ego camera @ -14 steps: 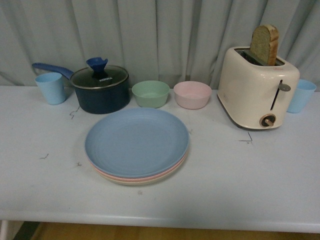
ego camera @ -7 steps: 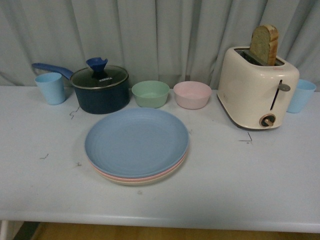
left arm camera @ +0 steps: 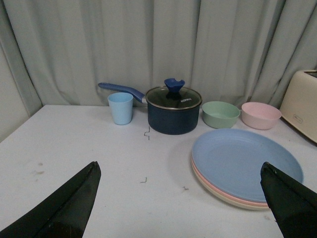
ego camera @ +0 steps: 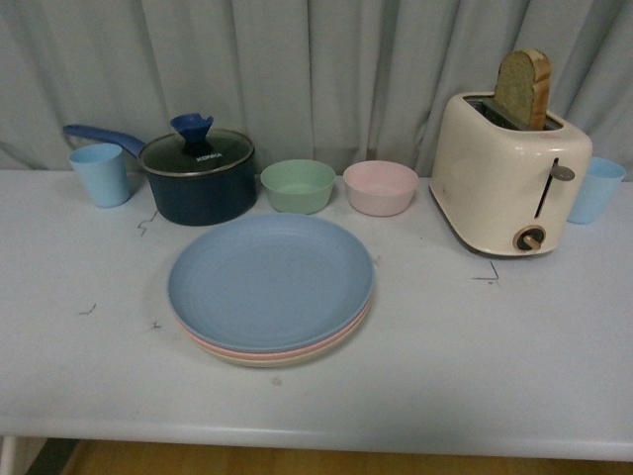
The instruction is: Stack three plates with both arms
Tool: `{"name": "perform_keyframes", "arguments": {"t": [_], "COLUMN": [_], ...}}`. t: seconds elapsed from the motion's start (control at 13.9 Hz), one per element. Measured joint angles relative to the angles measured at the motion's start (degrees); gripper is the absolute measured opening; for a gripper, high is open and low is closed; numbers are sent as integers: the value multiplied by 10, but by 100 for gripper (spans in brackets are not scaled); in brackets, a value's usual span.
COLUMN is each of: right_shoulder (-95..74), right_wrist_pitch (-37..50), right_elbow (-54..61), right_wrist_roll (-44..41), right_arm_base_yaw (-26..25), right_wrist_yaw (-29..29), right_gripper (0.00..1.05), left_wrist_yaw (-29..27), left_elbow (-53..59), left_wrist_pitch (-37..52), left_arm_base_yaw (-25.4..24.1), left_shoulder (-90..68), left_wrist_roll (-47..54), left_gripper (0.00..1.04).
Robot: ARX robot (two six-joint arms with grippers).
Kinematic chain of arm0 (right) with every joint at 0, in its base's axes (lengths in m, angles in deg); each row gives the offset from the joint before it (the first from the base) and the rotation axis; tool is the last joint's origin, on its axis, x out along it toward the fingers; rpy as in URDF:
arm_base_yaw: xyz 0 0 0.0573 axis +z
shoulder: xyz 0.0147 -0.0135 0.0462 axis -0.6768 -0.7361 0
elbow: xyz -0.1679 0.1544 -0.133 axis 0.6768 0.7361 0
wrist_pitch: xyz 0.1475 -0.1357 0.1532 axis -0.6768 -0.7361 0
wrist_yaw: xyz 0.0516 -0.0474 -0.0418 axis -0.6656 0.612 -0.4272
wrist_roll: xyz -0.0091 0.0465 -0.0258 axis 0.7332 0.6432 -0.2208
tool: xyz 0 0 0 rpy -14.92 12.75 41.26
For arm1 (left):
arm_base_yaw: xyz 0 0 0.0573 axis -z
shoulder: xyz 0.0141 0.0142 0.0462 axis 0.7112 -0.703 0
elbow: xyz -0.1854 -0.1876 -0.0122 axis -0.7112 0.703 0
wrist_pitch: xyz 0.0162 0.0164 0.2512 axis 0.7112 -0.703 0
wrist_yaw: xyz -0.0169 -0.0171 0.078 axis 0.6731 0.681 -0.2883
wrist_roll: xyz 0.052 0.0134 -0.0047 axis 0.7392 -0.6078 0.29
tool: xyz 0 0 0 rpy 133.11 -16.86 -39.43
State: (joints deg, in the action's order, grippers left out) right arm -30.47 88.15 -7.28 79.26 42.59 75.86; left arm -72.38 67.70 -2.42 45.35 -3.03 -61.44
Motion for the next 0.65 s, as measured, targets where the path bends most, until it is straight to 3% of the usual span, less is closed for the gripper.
{"name": "perform_keyframes", "arguments": {"t": [0.65], "right_shoulder": [0], "right_wrist_pitch": [0], "right_elbow": [0], "right_wrist_roll": [0], "right_arm_base_yaw": [0], "right_wrist_yaw": [0], "right_gripper": [98], "left_wrist_yaw": [0], "left_elbow": [0], "left_wrist_pitch": [0], "left_arm_base_yaw": [0], "left_shoulder": [0], "left_wrist_roll": [0], "left_gripper": [98]}}
